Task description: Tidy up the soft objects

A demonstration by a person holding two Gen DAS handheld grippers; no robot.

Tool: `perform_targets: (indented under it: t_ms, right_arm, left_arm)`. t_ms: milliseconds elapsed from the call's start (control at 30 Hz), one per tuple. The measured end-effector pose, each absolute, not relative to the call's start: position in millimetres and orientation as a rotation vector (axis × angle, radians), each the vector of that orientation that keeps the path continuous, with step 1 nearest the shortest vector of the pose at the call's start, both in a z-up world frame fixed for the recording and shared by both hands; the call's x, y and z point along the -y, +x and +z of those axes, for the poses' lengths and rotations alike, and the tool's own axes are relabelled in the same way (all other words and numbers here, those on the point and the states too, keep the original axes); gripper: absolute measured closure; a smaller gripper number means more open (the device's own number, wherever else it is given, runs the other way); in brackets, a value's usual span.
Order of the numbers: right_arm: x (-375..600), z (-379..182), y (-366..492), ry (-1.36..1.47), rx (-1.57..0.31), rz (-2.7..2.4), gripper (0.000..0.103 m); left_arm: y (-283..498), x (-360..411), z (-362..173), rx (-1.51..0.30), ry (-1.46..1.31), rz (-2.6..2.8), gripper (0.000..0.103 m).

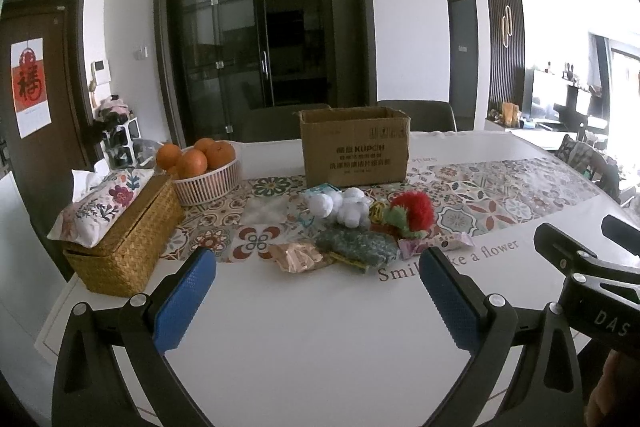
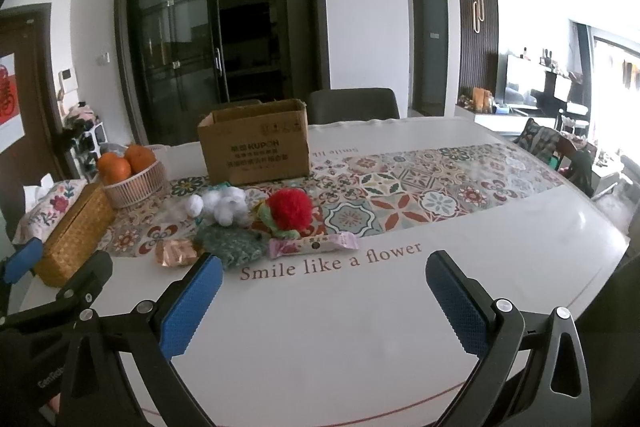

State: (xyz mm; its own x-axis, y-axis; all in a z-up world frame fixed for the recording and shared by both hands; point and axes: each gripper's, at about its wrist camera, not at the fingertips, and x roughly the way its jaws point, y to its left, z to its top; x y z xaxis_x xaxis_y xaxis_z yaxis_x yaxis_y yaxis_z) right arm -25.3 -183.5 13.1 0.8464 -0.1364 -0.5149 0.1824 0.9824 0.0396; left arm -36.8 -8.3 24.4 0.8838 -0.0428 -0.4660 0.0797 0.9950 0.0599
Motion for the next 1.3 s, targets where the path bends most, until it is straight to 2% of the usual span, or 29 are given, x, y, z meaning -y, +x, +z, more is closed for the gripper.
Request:
perform_targets:
  t_ms: [1300]
  right_arm:
    - [183.3,11.6,-26.0,0.089,-0.539,-0.165,0.0]
  left_arm:
    - [-39.0,6.0,24.5,-0.485,0.076,-0.063,0.0]
